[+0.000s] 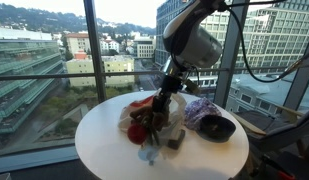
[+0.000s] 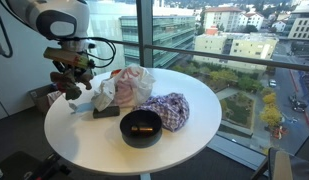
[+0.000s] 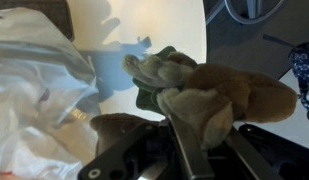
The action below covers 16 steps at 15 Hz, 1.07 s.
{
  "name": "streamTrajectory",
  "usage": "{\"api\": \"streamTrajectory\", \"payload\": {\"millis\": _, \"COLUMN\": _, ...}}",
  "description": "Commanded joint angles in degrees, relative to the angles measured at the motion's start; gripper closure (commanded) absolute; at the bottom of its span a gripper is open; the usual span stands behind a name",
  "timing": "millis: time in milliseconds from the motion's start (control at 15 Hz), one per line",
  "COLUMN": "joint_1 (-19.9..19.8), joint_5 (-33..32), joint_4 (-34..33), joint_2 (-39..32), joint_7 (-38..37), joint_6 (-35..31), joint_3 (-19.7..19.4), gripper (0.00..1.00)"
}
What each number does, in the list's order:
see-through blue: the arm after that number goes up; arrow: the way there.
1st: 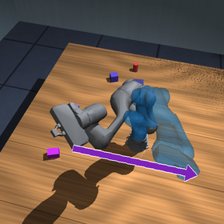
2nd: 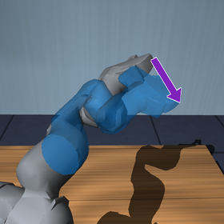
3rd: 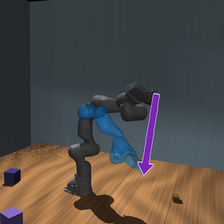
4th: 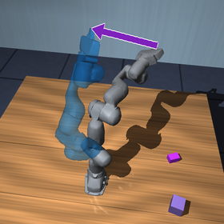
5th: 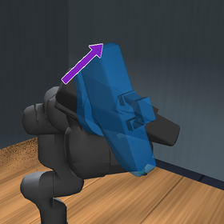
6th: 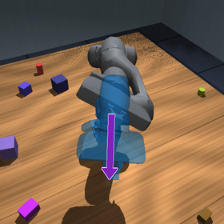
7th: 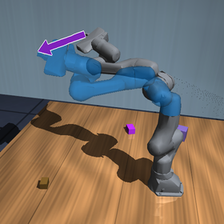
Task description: Remove the moose toy and turnip plush toy out of the plastic bag
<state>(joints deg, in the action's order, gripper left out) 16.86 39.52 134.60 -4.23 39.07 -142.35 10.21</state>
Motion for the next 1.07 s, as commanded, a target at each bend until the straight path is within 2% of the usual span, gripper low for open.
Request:
{"api": "streamTrajectory", "payload": {"millis": 0, "joint_1": -3.22, "joint_5": 2.71, "joint_4": -2.17, "joint_2": -6.46, "joint_7": 3.9, "joint_6": 5.21, "joint_3": 2.2, "gripper": 0.96}}
{"api": "streamTrajectory", "payload": {"millis": 200, "joint_1": -4.83, "joint_5": 1.1, "joint_4": -2.3, "joint_2": -11.35, "joint_7": 3.47, "joint_6": 7.37, "joint_3": 3.3, "gripper": 0.96}}
{"api": "streamTrajectory", "payload": {"millis": 467, "joint_1": -5.78, "joint_5": -2.2, "joint_4": -2.75, "joint_2": -14.47, "joint_7": 2.46, "joint_6": 5.06, "joint_3": 4.09, "gripper": 0.94}}
{"api": "streamTrajectory", "payload": {"millis": 533, "joint_1": -5.94, "joint_5": -3.35, "joint_4": -2.87, "joint_2": -14.66, "joint_7": 2.22, "joint_6": 4.38, "joint_3": 4.1, "gripper": 0.84}}
{"api": "streamTrajectory", "payload": {"millis": 600, "joint_1": -6.06, "joint_5": -4.82, "joint_4": -3.02, "joint_2": -14.84, "joint_7": 1.9, "joint_6": 3.46, "joint_3": 3.96, "gripper": 0.94}}
{"api": "streamTrajectory", "payload": {"millis": 1000, "joint_1": -7.9, "joint_5": -11.6, "joint_4": -2.95, "joint_2": -15.46, "joint_7": -0.41, "joint_6": -6.11, "joint_3": 4.25, "gripper": 0.95}}
